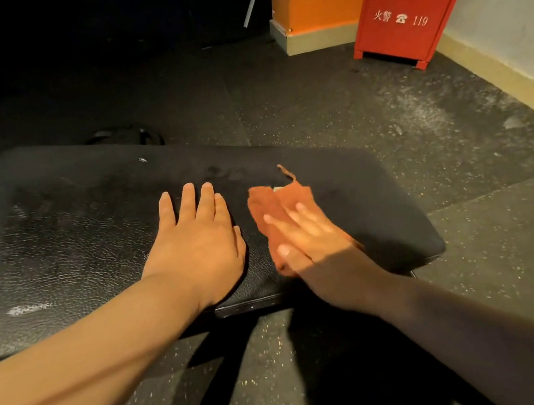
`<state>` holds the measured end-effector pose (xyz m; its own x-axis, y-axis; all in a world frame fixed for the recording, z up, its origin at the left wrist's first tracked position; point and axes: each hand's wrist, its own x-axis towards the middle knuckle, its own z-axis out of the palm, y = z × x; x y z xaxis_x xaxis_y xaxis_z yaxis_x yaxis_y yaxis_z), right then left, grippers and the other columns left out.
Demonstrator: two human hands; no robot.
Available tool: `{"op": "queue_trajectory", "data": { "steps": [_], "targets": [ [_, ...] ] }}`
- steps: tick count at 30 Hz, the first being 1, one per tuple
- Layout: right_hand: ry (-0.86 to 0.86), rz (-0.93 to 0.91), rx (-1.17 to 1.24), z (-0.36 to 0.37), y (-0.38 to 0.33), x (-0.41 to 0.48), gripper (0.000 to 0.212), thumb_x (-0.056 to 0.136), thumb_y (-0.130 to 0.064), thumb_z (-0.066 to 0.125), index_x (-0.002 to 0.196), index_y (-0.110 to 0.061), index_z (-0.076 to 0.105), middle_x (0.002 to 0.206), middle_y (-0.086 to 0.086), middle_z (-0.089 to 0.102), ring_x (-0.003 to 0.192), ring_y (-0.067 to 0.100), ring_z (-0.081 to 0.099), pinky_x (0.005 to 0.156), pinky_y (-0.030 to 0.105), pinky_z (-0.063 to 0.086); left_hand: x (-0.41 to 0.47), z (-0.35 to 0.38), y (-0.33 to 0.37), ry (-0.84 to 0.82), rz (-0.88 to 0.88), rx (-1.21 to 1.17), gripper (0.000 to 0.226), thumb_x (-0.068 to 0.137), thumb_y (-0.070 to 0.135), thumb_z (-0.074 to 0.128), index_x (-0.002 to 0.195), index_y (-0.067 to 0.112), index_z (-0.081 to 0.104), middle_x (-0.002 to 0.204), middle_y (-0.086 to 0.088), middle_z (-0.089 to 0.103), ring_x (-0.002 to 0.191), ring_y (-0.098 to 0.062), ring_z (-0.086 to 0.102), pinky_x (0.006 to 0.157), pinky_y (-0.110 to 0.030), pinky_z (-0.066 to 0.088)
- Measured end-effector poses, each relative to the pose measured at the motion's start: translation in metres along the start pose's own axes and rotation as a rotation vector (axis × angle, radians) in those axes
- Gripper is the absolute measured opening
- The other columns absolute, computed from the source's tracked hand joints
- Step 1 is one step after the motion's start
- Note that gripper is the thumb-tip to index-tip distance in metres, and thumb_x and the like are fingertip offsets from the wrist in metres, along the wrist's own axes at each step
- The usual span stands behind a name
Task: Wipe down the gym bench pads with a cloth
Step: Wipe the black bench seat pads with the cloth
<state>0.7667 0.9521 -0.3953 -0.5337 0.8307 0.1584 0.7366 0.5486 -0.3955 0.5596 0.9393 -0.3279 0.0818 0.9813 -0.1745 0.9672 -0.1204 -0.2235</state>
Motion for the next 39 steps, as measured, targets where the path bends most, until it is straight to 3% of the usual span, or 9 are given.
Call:
{"op": "queue_trajectory", "data": {
  "steps": [4, 9, 11, 14, 18, 22, 30, 36, 39],
  "targets": [
    [-0.038, -0.199, 0.106, -0.021, 0.012, -0.038, 0.045, 0.108, -0.028, 0.039, 0.15, -0.013, 0.042, 0.163, -0.008, 0.024, 0.152, 0.003, 0.01, 0.124, 0.028, 0.01, -0.002, 0.001, 0.0, 0.017, 0.008, 0.008, 0.067, 0.101, 0.043, 0.011, 0.157, 0.006, 0.008, 0.167, -0.013, 0.001, 0.153, -0.036, -0.004, 0.122, -0.057, 0.004],
    [-0.073, 0.266, -0.035, -0.014, 0.068, 0.025, 0.044, 0.1, -0.029, 0.029, 0.128, -0.005, 0.053, 0.151, 0.009, 0.03, 0.144, 0.03, 0.025, 0.113, 0.059, 0.027, -0.002, 0.001, -0.001, 0.016, 0.021, -0.013, 0.067, 0.102, 0.043, 0.011, 0.158, 0.007, 0.008, 0.167, -0.011, 0.001, 0.153, -0.036, -0.004, 0.122, -0.056, 0.004],
    [-0.045, 0.33, -0.077, -0.006, 0.043, 0.054, 0.055, 0.096, -0.035, 0.023, 0.143, -0.012, 0.041, 0.154, 0.007, 0.022, 0.143, 0.037, 0.026, 0.113, 0.061, 0.023, -0.002, 0.001, -0.001, 0.018, 0.022, -0.034, 0.066, 0.102, 0.043, 0.012, 0.158, 0.007, 0.008, 0.167, -0.011, 0.001, 0.153, -0.034, -0.005, 0.122, -0.055, 0.003],
    [-0.111, 0.155, 0.07, 0.002, -0.017, 0.049, 0.053, 0.108, -0.041, 0.024, 0.159, -0.032, 0.015, 0.166, -0.007, 0.007, 0.154, 0.021, -0.007, 0.124, 0.038, -0.006, -0.003, 0.0, -0.005, 0.032, 0.044, -0.08, 0.066, 0.103, 0.044, 0.016, 0.158, 0.009, 0.009, 0.167, -0.009, 0.002, 0.153, -0.031, -0.005, 0.123, -0.052, 0.001],
    [-0.106, 0.026, 0.14, -0.011, 0.009, 0.024, 0.058, 0.105, -0.049, 0.021, 0.159, -0.031, 0.017, 0.163, -0.019, 0.002, 0.149, 0.0, -0.014, 0.125, 0.032, -0.005, -0.014, 0.0, -0.024, 0.064, 0.121, -0.108, 0.066, 0.102, 0.045, 0.012, 0.159, 0.013, 0.011, 0.168, -0.004, 0.002, 0.154, -0.021, -0.003, 0.125, -0.042, 0.0],
    [-0.041, 0.288, -0.039, -0.002, 0.029, 0.069, 0.078, 0.091, -0.047, 0.0, 0.157, -0.017, 0.028, 0.167, 0.003, 0.014, 0.155, 0.024, 0.003, 0.125, 0.044, -0.001, -0.031, 0.002, -0.059, 0.097, 0.169, -0.047, 0.09, 0.081, 0.049, -0.016, 0.159, 0.016, 0.013, 0.167, -0.001, 0.006, 0.154, -0.017, 0.003, 0.125, -0.037, 0.003],
    [-0.154, 0.01, 0.132, 0.001, -0.052, 0.065, 0.054, 0.107, -0.044, 0.019, 0.159, -0.034, 0.01, 0.16, -0.018, -0.011, 0.149, 0.007, -0.018, 0.124, 0.032, -0.008, -0.028, 0.006, -0.101, 0.189, 0.064, -0.038, 0.069, 0.094, 0.044, 0.018, 0.141, 0.009, 0.055, 0.148, -0.012, 0.05, 0.139, -0.03, 0.046, 0.113, -0.047, 0.038],
    [-0.045, 0.401, 0.058, -0.003, -0.002, 0.12, 0.063, 0.092, -0.037, 0.008, 0.144, -0.019, 0.038, 0.158, -0.002, 0.022, 0.142, 0.041, 0.029, 0.116, 0.056, 0.022, -0.023, 0.011, -0.098, 0.242, 0.063, -0.022, 0.061, 0.093, 0.04, 0.031, 0.131, 0.005, 0.063, 0.14, -0.013, 0.058, 0.131, -0.032, 0.054, 0.105, -0.05, 0.047],
    [-0.083, 0.17, 0.047, 0.005, -0.063, 0.137, 0.065, 0.099, -0.037, 0.005, 0.16, -0.016, 0.011, 0.167, -0.002, 0.0, 0.154, 0.028, -0.002, 0.124, 0.05, 0.0, -0.023, 0.009, -0.099, 0.227, 0.064, -0.013, 0.061, 0.091, 0.04, 0.032, 0.129, 0.004, 0.065, 0.137, -0.014, 0.06, 0.129, -0.032, 0.056, 0.103, -0.051, 0.049]
  ]
}}
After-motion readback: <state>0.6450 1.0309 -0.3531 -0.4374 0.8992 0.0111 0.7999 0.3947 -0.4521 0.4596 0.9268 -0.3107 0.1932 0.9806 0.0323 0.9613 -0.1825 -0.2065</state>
